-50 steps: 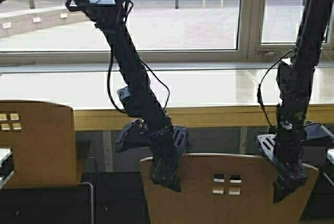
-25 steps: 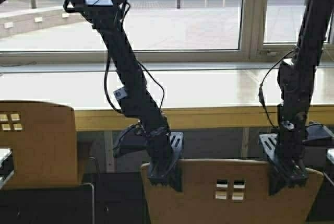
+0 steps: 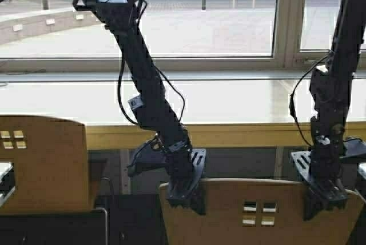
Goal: Push the chairs under the table
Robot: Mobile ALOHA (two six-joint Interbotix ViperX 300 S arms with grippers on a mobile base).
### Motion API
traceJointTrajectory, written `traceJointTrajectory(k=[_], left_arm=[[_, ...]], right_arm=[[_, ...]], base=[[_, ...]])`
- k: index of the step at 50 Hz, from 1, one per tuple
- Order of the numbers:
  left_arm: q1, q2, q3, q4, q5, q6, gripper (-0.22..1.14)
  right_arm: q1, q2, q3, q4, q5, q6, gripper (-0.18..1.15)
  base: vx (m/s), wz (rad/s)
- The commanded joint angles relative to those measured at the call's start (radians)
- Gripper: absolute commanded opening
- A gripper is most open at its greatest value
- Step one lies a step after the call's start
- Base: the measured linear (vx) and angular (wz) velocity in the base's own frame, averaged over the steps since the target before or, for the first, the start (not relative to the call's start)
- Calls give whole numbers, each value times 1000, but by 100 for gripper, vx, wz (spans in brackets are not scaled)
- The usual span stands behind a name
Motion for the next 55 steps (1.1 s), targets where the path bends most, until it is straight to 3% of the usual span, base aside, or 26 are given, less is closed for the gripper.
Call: traceJointTrajectory(k=[1, 8, 32, 55], left_arm=[[3, -14, -15, 3, -21, 38, 4], [5, -17, 3, -2, -41, 38, 4], [9, -26, 63, -12, -46, 38, 4], [32, 3, 40, -20, -60, 51, 4]], right_arm=[[18, 11, -80, -77, -5, -49, 4], [17, 29, -126, -104, 23, -48, 4], [46, 23, -107, -120, 54, -49, 4], [46, 80, -173, -118, 57, -44, 4]], base=[[14, -1], [15, -1], [18, -5], [20, 1]])
